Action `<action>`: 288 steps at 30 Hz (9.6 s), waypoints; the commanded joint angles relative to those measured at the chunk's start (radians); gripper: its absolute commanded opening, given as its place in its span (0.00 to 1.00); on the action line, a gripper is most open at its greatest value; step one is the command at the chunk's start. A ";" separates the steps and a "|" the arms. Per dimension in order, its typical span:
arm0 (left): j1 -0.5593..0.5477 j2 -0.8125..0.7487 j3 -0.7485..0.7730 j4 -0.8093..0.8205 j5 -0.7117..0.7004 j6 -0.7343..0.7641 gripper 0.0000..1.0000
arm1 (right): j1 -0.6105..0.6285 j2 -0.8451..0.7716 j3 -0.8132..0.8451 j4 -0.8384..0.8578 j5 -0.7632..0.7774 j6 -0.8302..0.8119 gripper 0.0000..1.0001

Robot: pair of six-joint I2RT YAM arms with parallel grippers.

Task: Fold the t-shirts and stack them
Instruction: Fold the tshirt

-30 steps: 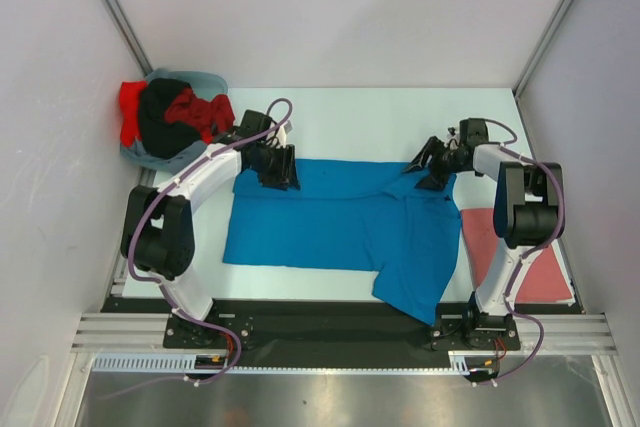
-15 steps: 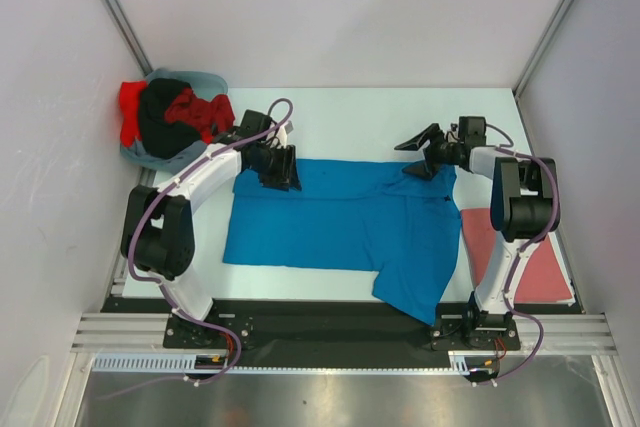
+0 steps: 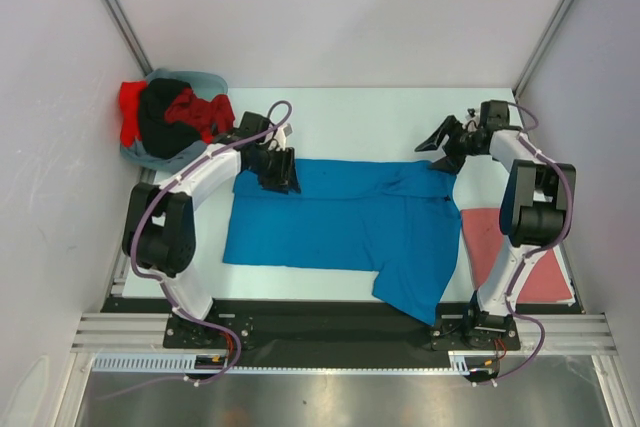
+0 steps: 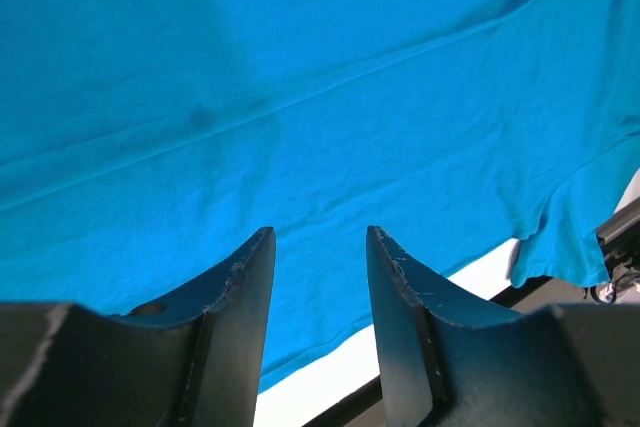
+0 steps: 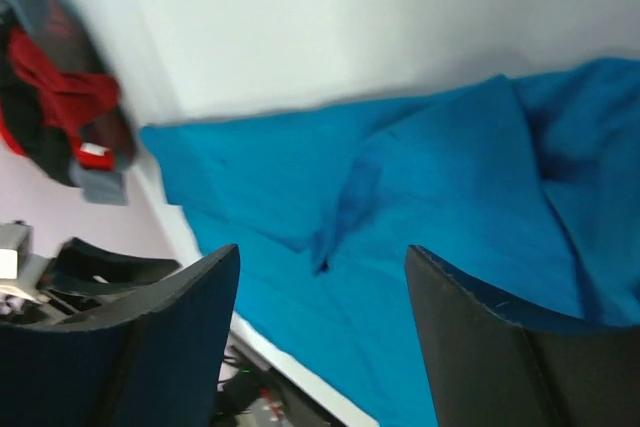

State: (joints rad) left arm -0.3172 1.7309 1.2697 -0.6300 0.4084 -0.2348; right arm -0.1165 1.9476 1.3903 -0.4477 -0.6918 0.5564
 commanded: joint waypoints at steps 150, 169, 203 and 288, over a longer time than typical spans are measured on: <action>-0.306 0.573 0.444 0.329 0.145 -0.431 0.18 | -0.060 -0.148 -0.218 -0.213 0.336 -0.320 0.00; -0.306 0.503 0.339 0.360 0.234 -0.387 0.34 | -0.072 -0.108 -0.168 -0.282 0.425 -0.319 0.00; 0.168 0.271 0.151 0.047 0.098 -0.032 0.41 | -0.035 0.178 0.297 -0.293 0.417 -0.251 0.43; 0.299 0.506 0.404 -0.005 -0.286 -0.144 0.38 | 0.298 0.338 0.282 -0.054 0.612 -0.050 0.00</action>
State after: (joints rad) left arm -0.0536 2.1738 1.6505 -0.6678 0.1982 -0.3931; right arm 0.1646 2.1864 1.6424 -0.5217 -0.0986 0.4824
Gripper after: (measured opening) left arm 0.377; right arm 0.009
